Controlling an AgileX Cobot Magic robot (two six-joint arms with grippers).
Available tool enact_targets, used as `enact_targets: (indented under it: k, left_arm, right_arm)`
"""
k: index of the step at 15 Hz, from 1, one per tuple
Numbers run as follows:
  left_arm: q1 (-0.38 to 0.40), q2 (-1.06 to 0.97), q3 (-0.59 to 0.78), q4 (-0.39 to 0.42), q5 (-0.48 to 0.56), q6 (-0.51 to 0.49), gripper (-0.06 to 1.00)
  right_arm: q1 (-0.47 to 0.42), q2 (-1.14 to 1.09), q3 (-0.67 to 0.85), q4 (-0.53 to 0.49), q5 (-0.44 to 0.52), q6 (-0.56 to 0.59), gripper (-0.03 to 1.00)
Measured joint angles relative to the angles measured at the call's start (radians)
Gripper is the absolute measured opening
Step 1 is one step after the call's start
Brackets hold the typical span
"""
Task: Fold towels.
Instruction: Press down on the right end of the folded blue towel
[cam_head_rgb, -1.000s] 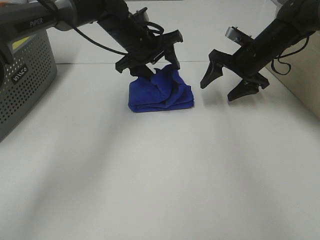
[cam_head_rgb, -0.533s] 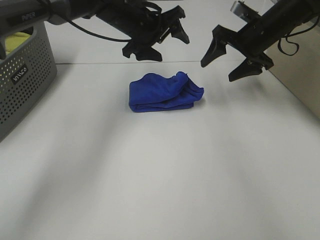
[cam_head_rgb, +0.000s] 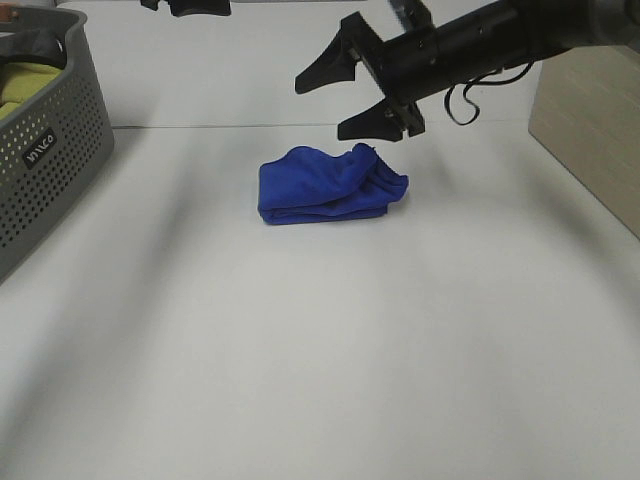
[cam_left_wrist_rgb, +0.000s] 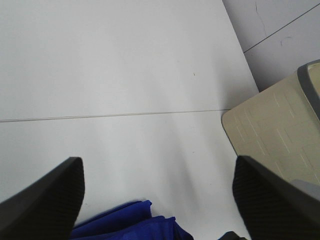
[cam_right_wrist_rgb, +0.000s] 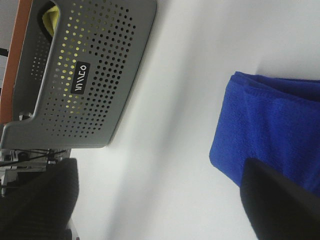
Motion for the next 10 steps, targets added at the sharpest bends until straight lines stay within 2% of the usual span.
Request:
enact_targets:
  k: [4, 8, 10]
  left_arm:
    - [0.0, 0.0, 0.0, 0.012, 0.019, 0.0, 0.77]
    - [0.0, 0.0, 0.0, 0.03, 0.021, 0.0, 0.77]
    - [0.0, 0.0, 0.0, 0.043, 0.021, 0.001, 0.77]
  right_arm:
    - [-0.005, 0.099, 0.0, 0.057, -0.007, -0.021, 0.83]
    - [-0.08, 0.115, 0.0, -0.058, 0.023, 0.066, 0.82]
    - [-0.094, 0.115, 0.0, -0.078, 0.062, 0.081, 0.82]
